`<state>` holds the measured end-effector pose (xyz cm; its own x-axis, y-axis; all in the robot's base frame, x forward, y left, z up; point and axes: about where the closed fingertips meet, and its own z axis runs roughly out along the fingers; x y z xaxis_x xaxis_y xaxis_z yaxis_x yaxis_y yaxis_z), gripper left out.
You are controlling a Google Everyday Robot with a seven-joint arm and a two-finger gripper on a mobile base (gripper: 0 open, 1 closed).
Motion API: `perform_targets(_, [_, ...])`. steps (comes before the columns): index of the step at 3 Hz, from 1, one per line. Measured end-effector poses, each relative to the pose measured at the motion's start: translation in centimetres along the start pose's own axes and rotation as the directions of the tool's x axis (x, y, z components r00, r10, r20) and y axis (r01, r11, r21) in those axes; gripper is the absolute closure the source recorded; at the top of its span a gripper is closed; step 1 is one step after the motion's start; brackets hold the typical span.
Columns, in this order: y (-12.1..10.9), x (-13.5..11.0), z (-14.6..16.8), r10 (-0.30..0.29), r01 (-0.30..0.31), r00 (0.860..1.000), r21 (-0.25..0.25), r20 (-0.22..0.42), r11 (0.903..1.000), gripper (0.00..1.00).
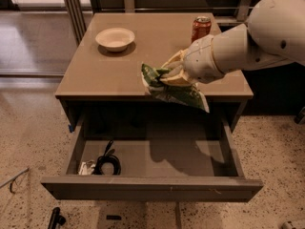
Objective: Pick green jalapeno chip bag from top drawer and place on counter
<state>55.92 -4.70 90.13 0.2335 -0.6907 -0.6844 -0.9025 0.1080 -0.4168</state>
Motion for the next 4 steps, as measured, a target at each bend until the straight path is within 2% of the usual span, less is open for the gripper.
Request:
perform_targets(1, [-4.5,1.4,0.9,0.0,0.0,1.0,0.023,-0.007,0.9997,1.0])
perform_targets(2, [-8.0,2.7,1.6,0.019,-0.019,1.0,0.045,-0.004,0.9988,1.0])
perform_targets(3, [-10.2,3.6,2.5,0.035,-0.035,0.999,0.064,0.009,0.9973,1.0])
perform_targets(4, [-10.5,4.5,3.8,0.055,-0.056,0.998,0.06,0.024,0.9966,1.0])
